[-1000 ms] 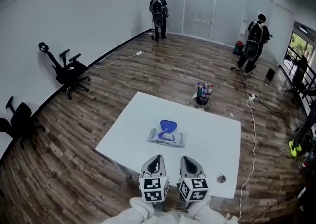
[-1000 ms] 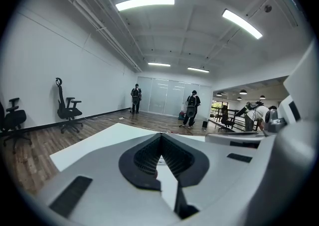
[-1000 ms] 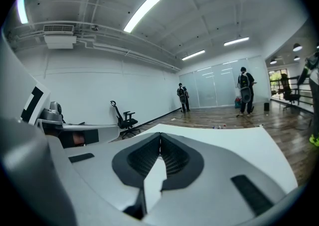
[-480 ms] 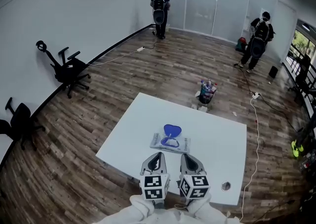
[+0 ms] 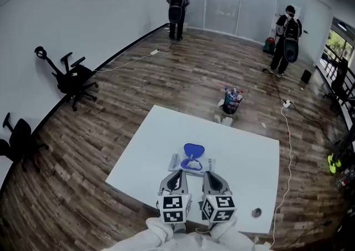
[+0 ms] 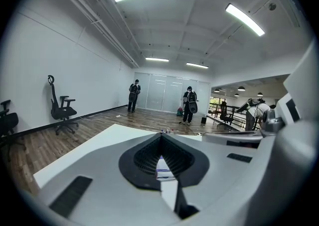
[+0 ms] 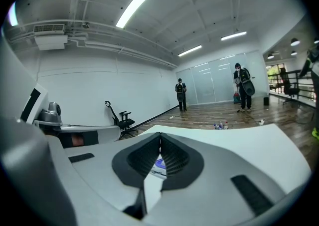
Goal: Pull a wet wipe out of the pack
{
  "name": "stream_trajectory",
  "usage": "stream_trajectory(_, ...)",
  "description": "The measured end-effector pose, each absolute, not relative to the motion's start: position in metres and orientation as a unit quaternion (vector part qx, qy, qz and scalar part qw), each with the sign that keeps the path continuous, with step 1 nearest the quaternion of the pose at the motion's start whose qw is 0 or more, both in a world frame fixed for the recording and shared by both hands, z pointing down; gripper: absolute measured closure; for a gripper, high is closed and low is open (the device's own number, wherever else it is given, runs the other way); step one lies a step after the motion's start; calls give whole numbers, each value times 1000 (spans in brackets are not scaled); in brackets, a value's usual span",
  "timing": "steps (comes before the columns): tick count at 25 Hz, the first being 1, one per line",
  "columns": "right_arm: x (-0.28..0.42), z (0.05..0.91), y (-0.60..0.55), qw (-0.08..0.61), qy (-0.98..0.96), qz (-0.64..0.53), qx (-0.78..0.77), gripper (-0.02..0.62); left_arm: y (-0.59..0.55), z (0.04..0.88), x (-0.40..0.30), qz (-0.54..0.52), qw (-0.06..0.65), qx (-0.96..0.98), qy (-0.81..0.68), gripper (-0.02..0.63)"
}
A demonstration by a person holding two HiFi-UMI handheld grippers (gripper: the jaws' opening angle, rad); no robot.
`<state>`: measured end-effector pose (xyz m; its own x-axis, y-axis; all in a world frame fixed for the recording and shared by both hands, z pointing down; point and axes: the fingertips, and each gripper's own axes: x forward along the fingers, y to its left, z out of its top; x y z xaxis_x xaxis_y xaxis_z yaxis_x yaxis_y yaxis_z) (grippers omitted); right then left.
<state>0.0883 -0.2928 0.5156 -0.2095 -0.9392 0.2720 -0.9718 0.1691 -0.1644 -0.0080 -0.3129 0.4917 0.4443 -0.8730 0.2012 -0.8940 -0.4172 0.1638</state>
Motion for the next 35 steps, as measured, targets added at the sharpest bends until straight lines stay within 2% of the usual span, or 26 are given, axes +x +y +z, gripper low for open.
stream_trajectory(32, 92, 550, -322, 76, -775, 189, 599, 584, -336, 521, -2, 65, 162, 828, -533, 606)
stream_trajectory(35, 91, 556, -326, 79, -777, 193, 594, 569, -335, 523, -5, 67, 163, 824, -538, 606)
